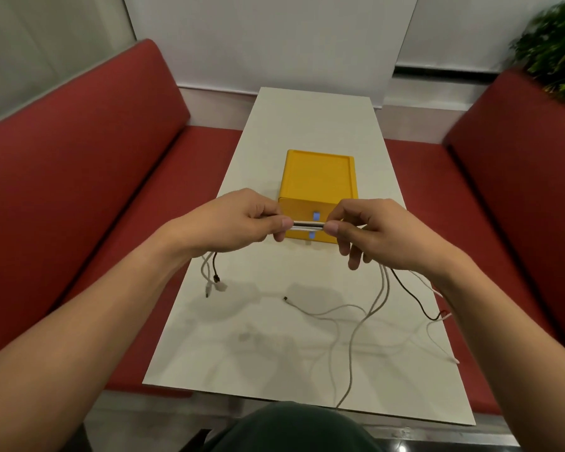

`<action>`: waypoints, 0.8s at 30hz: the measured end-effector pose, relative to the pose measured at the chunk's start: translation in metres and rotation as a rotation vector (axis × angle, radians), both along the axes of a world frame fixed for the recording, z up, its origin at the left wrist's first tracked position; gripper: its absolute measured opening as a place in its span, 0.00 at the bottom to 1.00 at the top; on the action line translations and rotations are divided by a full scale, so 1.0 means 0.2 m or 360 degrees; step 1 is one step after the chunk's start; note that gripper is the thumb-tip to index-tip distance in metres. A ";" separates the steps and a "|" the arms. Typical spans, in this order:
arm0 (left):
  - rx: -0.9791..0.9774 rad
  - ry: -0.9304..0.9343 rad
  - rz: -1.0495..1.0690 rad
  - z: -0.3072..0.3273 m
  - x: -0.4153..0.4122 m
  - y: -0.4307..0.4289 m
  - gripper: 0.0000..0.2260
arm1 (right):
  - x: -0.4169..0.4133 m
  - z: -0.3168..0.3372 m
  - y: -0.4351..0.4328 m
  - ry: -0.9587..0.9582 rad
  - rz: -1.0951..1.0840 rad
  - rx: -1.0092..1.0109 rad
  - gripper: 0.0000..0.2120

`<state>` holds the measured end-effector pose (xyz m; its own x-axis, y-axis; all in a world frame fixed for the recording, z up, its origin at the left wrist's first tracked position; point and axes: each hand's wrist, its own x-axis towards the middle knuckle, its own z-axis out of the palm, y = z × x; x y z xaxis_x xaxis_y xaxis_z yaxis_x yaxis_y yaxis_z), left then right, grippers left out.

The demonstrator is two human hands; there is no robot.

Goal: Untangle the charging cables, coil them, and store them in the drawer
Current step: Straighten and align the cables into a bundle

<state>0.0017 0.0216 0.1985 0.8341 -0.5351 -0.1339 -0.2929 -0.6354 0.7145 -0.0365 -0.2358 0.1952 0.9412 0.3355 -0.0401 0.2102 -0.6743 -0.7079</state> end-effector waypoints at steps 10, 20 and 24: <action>-0.0109 0.0021 -0.0045 0.11 -0.04 0.02 0.14 | -0.01 0.04 0.00 0.0021 0.0098 0.0168 0.06; 0.0186 -0.0235 -0.0118 0.05 -0.01 0.02 0.14 | -0.01 0.01 -0.02 -0.0029 0.0095 -0.0068 0.06; 0.0302 -0.0491 -0.0005 -0.02 0.00 -0.01 0.15 | -0.08 0.02 0.03 -0.0354 0.0142 -0.0254 0.05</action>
<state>0.0018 0.0203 0.1942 0.8491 -0.5276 0.0265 -0.4785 -0.7469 0.4617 -0.0525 -0.2306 0.1993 0.8998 0.4235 0.1051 0.4120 -0.7453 -0.5241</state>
